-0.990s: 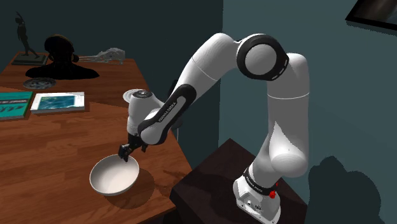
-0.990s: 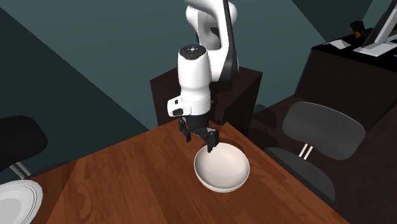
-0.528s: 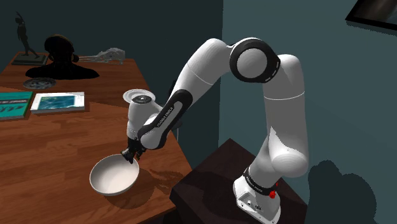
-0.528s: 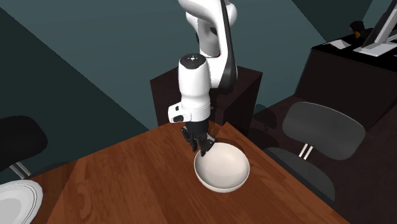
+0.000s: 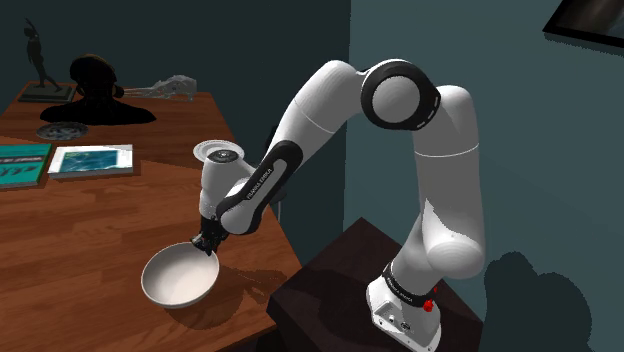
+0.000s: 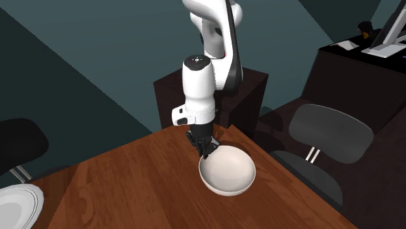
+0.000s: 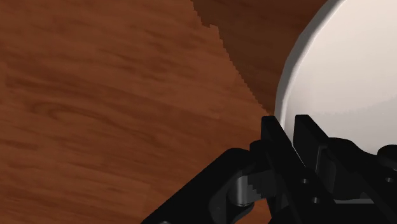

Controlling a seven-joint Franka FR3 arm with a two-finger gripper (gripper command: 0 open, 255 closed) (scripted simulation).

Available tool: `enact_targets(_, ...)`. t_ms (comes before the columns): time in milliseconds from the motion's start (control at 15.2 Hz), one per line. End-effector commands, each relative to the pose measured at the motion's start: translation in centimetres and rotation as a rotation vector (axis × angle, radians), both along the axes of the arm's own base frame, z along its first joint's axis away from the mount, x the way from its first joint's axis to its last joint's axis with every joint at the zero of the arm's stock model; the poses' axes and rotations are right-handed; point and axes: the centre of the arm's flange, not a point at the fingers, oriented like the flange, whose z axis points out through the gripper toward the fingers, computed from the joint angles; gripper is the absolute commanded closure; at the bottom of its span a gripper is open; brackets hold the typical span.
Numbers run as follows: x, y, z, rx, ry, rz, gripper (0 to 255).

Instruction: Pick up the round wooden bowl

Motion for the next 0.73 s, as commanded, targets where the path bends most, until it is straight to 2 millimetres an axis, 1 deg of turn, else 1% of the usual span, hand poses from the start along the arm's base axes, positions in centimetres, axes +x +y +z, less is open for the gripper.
enact_targets(0, -0.1, 0.0, 0.4, -0.001, 0.002, 0.001, 255)
enact_targets(660, -0.1, 0.0, 5.7, -0.001, 0.002, 0.001, 255)
